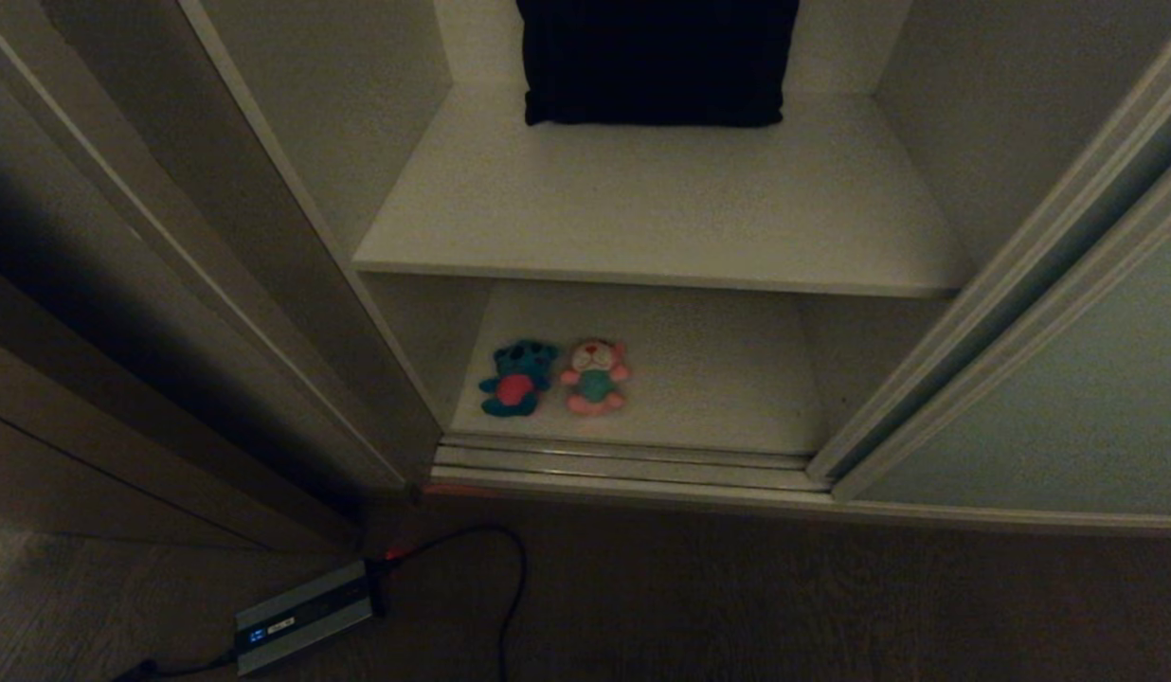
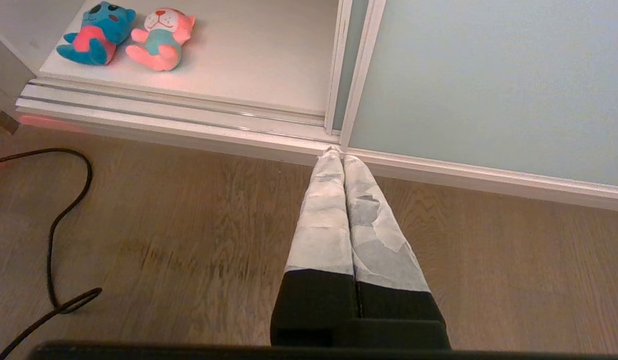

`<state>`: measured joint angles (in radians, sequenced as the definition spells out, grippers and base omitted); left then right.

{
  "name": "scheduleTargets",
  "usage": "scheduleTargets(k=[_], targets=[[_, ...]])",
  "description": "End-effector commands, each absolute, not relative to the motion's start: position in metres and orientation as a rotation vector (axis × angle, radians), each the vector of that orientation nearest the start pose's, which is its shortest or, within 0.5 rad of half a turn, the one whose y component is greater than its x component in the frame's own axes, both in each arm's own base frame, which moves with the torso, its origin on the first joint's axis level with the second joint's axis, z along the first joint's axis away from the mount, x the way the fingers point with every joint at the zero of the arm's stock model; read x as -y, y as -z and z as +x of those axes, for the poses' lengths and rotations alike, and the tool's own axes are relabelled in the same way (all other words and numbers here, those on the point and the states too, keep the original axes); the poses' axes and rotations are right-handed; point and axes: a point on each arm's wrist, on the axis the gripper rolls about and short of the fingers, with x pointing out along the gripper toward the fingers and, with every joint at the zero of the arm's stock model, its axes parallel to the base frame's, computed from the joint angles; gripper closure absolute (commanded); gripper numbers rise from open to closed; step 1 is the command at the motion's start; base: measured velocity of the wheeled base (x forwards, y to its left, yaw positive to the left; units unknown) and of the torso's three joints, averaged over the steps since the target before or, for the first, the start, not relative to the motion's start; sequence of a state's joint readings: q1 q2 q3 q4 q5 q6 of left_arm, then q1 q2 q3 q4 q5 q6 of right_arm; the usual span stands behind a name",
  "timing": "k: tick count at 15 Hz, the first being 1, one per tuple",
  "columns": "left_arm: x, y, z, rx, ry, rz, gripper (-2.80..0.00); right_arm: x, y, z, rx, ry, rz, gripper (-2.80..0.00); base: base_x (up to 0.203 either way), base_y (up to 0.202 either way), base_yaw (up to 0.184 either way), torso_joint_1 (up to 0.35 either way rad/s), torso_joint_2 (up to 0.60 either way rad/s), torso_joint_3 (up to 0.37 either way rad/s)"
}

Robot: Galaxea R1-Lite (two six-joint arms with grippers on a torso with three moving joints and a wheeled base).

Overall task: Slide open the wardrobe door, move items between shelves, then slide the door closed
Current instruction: Close the door

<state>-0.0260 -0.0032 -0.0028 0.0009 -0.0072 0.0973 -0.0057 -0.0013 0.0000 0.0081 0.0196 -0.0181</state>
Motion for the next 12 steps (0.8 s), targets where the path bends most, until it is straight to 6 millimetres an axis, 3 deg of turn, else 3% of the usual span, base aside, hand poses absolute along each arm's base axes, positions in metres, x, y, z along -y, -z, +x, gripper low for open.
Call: scheduleTargets(k=[1, 12], targets=[[-0.0004, -0.0760, -0.0230, 0.002, 0.034, 0.100, 0.00, -0.0006, -0.0733, -0.0226, -0.011, -0.014, -0.018, 0.00, 0.000, 0.000, 0.000, 0.000, 0.00, 0.000], [-0.0004, -0.0760, -0.0230, 0.006, 0.036, 0.092, 0.00, -0.0006, -0.0734, -0.0226, -0.011, -0.014, -0.023, 0.00, 0.000, 0.000, 0.000, 0.001, 0.00, 0.022]])
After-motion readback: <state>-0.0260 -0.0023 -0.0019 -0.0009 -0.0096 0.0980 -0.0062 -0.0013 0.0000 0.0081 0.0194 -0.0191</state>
